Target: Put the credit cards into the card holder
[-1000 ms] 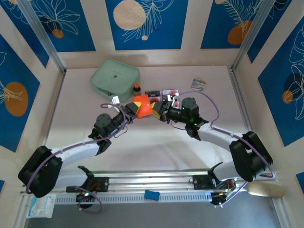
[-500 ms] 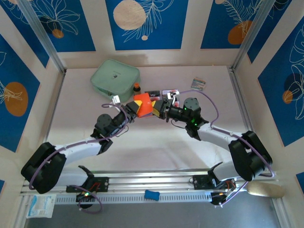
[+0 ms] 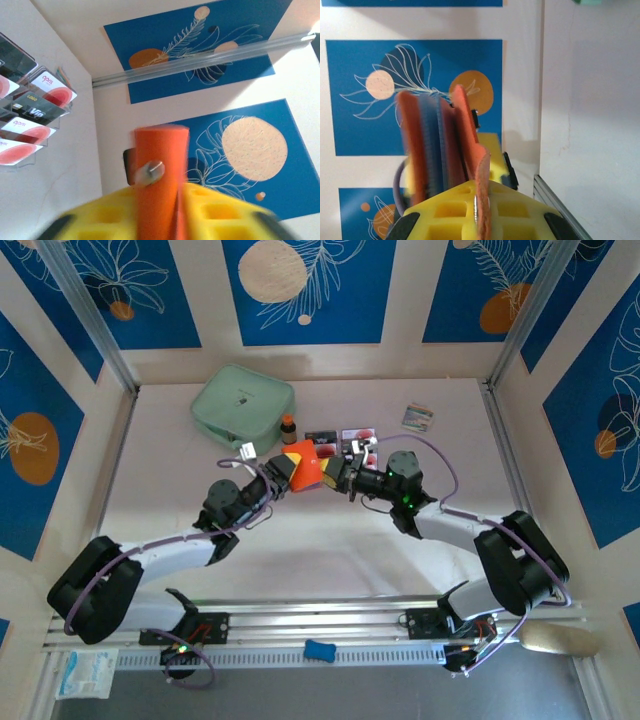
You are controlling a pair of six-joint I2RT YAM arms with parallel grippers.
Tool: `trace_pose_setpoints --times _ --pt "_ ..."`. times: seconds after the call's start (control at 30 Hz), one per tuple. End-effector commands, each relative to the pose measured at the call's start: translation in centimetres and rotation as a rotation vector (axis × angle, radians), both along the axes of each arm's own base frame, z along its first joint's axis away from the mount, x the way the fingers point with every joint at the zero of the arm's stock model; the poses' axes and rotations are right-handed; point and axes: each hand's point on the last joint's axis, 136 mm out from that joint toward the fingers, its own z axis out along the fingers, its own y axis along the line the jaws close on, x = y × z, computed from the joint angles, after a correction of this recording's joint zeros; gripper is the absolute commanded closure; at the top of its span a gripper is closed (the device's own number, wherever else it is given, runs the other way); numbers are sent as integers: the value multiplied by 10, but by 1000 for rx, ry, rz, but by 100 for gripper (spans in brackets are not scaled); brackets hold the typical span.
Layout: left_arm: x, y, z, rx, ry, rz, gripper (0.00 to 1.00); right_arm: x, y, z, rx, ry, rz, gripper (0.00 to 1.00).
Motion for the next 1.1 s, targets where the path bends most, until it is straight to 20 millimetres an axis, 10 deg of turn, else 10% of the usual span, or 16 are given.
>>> trace_pose_setpoints --times 0.0,0.1,0.53,1.07 --pt "-10 -4 -6 43 -12 -28 37 -15 -1 -17 -37 -2 44 100" --pt "-13 4 -20 108 12 0 1 -14 -9 -32 -62 18 21 100" --pt "-25 38 -55 741 93 -1 0 -24 -24 -75 -168 50 7 100" --pt "-13 4 -95 1195 126 -200 0 -29 -30 -104 -230 104 -13 100"
